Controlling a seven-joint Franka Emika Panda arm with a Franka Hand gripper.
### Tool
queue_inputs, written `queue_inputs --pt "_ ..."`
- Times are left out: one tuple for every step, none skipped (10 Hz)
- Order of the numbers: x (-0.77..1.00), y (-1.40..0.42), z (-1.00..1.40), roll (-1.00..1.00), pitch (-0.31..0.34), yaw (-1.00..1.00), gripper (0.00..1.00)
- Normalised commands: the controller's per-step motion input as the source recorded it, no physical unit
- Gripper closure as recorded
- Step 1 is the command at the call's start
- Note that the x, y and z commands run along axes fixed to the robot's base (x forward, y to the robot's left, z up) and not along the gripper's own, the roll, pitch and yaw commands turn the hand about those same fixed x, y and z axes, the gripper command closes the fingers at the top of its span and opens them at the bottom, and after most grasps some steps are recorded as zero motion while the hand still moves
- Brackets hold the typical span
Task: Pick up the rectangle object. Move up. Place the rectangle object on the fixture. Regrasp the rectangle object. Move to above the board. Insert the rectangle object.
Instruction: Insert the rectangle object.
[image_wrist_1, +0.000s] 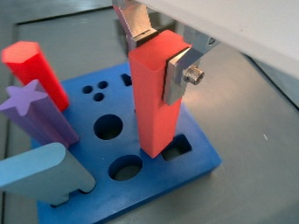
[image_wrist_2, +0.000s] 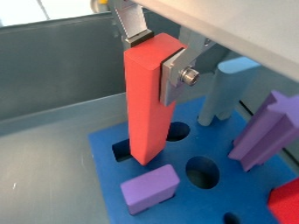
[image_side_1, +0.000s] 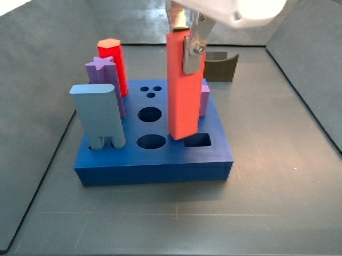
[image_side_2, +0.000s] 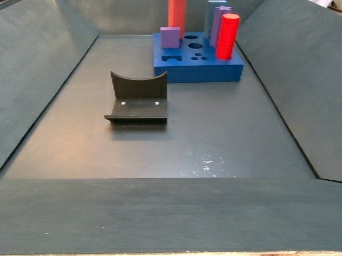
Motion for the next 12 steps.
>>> queue_inputs --pt "0.14 -0.15 -0.18 -0.11 0.0 -0.79 1.0" --pt "0.27 -0.12 -0.21 -0.09 0.0 -0.77 1.0" --pt "0.32 -0.1 -0.2 -0.04 0.013 -0.7 1.0" --pt "0.43 -0.09 -0.19 0.0 0.034 -0.56 1.0" --pt "0.49 -0.1 -0.06 0.11 0.133 -0.37 1.0" --pt "0.37 0.0 -0.07 0.18 0.176 -0.26 1.0" --pt "0.29 0.0 -0.08 0.27 0.207 -0.21 1.0" --pt "0.23 0.0 -0.09 0.31 0.219 -0.17 1.0" --pt "0.21 0.0 -0.18 0.31 0.217 -0.23 1.0" --pt "0.18 -0.08 -0.39 0.24 0.169 -0.28 1.0" --pt "0.09 -0.15 -0.6 0.17 0.076 -0.27 1.0" --pt "0.08 -0.17 -0.69 0.14 0.021 -0.26 1.0"
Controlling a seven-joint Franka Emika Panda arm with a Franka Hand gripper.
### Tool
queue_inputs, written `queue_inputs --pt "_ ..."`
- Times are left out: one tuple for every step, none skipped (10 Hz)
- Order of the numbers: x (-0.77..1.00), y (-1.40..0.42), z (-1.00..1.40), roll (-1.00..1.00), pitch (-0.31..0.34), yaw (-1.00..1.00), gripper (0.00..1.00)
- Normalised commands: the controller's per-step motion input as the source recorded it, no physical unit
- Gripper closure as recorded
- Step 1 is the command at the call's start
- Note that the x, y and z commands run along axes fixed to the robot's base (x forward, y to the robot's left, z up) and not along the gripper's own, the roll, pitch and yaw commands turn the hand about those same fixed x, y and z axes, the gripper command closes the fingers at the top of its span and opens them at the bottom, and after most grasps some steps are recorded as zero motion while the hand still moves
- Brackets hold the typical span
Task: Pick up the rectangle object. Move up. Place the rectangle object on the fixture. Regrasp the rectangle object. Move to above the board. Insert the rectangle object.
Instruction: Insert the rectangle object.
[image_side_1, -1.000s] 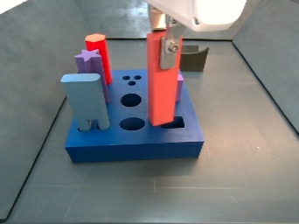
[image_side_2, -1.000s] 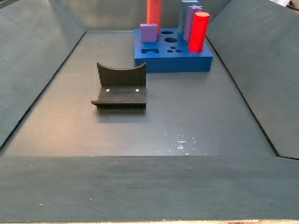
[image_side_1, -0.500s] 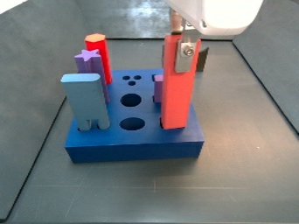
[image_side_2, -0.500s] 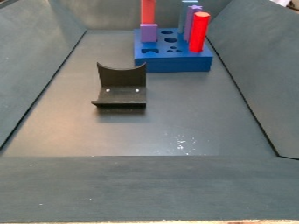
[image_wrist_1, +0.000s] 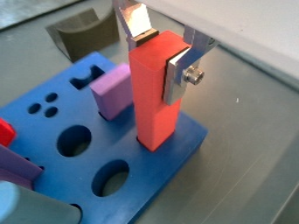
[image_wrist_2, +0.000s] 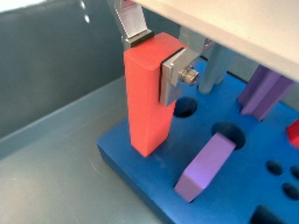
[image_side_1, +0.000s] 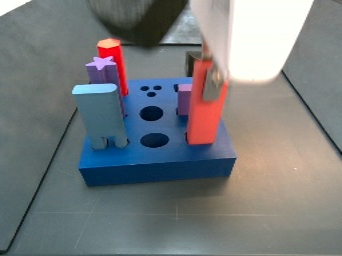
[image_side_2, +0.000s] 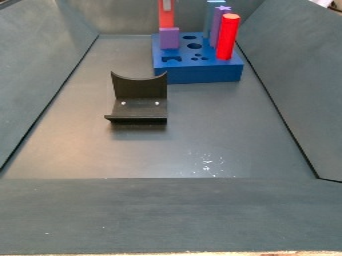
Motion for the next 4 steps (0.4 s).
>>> queue_inputs --pt "0.12 -0.14 -0.66 0.1 0.0 -0.23 1.0" --pt "0.17 -0.09 -0.57 0.04 0.0 -0.21 1.0" --pt "0.09 0.0 -0.17 -0.03 -0.041 -0.06 1.0" --pt "0.0 0.0 0.0 0.0 0.0 0.0 1.0"
